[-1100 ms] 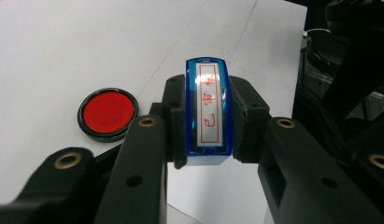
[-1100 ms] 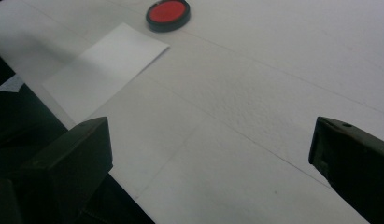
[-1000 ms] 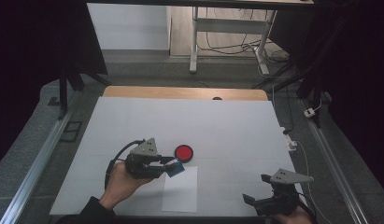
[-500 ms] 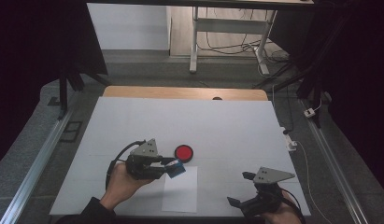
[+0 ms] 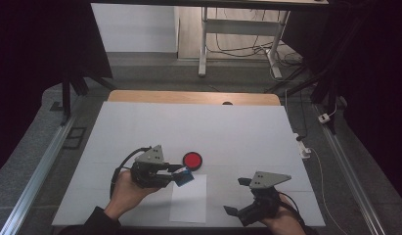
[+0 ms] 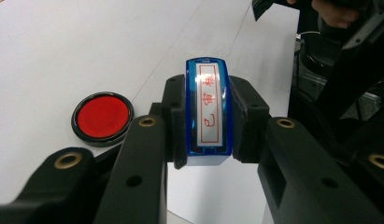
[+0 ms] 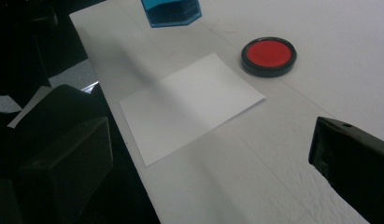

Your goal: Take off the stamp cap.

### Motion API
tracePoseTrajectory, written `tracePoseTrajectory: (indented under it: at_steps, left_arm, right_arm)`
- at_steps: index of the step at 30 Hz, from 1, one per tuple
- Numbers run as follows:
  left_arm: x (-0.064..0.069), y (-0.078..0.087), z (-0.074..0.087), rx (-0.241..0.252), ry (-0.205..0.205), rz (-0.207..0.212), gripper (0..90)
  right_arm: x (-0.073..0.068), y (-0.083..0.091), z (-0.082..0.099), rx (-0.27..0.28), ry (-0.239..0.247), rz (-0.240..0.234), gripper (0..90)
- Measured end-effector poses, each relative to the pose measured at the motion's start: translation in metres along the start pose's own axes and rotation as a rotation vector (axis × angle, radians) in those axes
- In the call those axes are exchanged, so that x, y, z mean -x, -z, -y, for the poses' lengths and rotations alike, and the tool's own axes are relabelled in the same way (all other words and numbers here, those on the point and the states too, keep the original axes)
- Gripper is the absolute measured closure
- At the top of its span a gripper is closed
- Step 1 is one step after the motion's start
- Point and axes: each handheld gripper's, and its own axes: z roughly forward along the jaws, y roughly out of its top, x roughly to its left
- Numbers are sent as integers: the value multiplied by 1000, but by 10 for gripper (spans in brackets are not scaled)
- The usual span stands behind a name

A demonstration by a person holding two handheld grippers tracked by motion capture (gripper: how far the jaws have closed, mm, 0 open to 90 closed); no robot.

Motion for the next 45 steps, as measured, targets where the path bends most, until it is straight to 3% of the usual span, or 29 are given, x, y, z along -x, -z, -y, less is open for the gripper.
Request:
tracePoseTrajectory:
  at_steps: [5,13,23,29,34,45]
  left_arm:
    - [1,0,-1,1,-3,8,702]
    - [1,2,-1,5,-22,20,702]
    - [2,2,-1,8,-32,37,702]
    - [2,2,-1,11,-42,51,702]
    - [2,3,-1,30,-56,88,702]
    - [5,4,-1,67,-122,159,702]
  right_arm:
    - [-3,-18,-10,-29,43,-18,2]
    - [-3,-35,-17,-22,43,-37,2]
    - [-4,-60,-34,-33,48,-113,2]
    - [-6,-74,-41,-41,88,-173,4]
    - [-5,-83,-45,-55,122,-190,85]
    - [-2,-88,-52,-19,204,-315,378]
